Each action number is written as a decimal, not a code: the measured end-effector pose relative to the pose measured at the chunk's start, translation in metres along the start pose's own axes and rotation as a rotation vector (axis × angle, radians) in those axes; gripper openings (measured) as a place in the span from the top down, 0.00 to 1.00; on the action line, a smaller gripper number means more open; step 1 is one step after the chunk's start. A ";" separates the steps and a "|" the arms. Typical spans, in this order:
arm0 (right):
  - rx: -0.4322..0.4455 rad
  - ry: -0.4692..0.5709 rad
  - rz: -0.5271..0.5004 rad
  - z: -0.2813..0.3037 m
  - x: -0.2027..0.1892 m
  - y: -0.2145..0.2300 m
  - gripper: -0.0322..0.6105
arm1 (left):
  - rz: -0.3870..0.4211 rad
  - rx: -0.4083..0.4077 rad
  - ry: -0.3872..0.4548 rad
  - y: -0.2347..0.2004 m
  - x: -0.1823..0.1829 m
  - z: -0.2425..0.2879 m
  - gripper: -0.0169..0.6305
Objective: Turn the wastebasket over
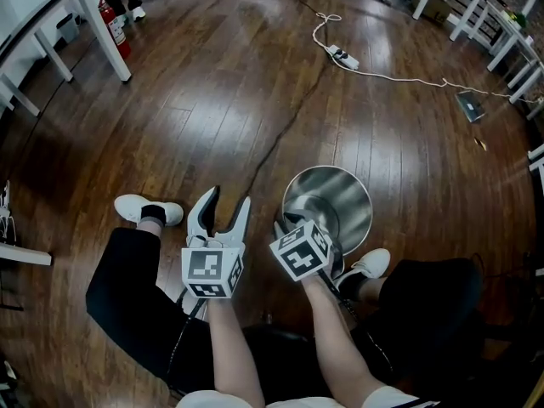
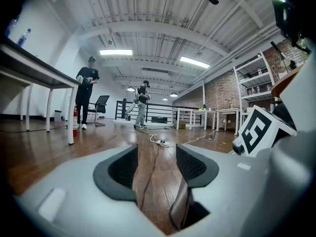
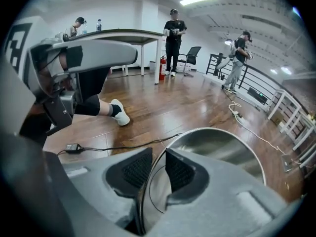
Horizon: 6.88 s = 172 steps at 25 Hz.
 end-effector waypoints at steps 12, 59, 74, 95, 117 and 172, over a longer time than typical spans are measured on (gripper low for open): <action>0.073 -0.132 0.031 0.022 -0.019 -0.008 0.89 | -0.020 0.005 -0.028 -0.005 -0.008 -0.006 0.57; 0.025 0.444 0.819 -0.047 -0.160 0.194 0.66 | -0.266 -0.069 -0.250 -0.017 -0.095 0.070 0.44; 0.036 0.237 0.733 -0.028 -0.169 0.151 0.71 | -0.445 -0.100 -0.216 -0.028 -0.127 0.070 0.84; 0.276 0.343 0.901 0.075 -0.188 0.122 0.81 | 0.341 -0.101 -0.285 0.056 0.004 0.065 0.87; -0.007 0.587 0.753 -0.014 -0.200 0.158 0.89 | 0.534 -0.445 -0.280 0.174 -0.087 0.074 0.81; -0.151 0.924 0.215 -0.365 -0.252 -0.194 0.96 | 0.112 -0.223 0.153 0.258 -0.025 -0.361 0.95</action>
Point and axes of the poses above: the fingertips, and each gripper's own axes: z forward along the fingers, y to its right, x out of its top, the point moved 9 cm from there along -z, backward along the fingers, and after that the axes turned 2 degrees about -z, right-handed, at the moved point
